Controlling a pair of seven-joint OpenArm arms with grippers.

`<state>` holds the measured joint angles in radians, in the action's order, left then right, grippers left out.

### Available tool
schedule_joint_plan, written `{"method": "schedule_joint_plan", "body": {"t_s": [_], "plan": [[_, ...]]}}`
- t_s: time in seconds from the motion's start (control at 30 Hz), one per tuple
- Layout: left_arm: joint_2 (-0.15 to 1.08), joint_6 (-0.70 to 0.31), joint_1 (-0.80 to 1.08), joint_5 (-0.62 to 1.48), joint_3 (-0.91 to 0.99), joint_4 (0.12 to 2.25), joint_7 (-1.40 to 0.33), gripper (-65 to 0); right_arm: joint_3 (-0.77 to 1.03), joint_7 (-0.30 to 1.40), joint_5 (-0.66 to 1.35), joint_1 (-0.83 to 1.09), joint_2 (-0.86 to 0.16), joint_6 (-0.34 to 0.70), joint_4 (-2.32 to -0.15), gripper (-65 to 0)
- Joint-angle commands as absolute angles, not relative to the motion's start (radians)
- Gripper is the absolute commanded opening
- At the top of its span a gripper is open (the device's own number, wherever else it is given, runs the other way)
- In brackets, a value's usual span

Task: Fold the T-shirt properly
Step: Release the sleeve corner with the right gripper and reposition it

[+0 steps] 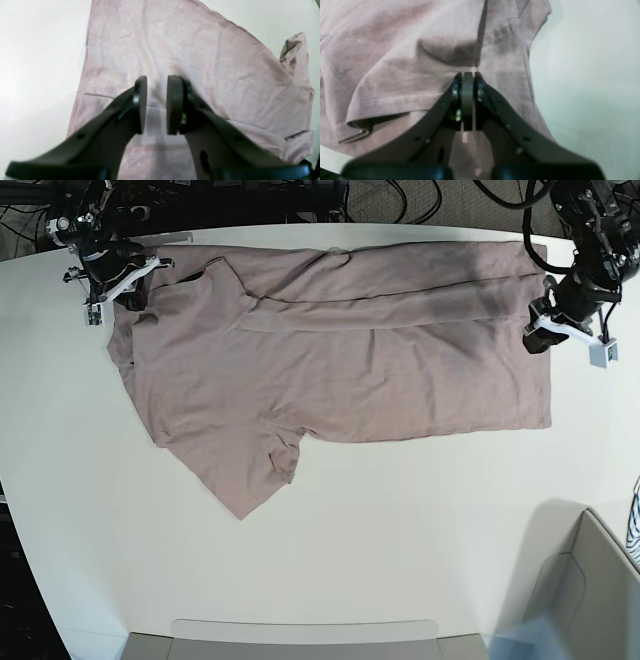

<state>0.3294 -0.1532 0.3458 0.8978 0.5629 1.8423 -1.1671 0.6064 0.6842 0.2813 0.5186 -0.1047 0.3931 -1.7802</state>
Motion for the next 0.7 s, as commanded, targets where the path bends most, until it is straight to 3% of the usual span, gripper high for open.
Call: {"method": "schedule_joint_plan", "body": {"t_s": [0.0,0.67], "plan": [[0.343,-0.154,0.341,0.912,0.568,1.856,-1.155,-51.1,0.610,0.670,0.289,0.519,-0.113,0.398,-1.801,-65.0],[0.343,-0.154,0.341,0.912,0.568,1.856,-1.155,-51.1,0.616,0.671,0.317,0.650,-0.067,0.398,-1.989,-65.0]]}}
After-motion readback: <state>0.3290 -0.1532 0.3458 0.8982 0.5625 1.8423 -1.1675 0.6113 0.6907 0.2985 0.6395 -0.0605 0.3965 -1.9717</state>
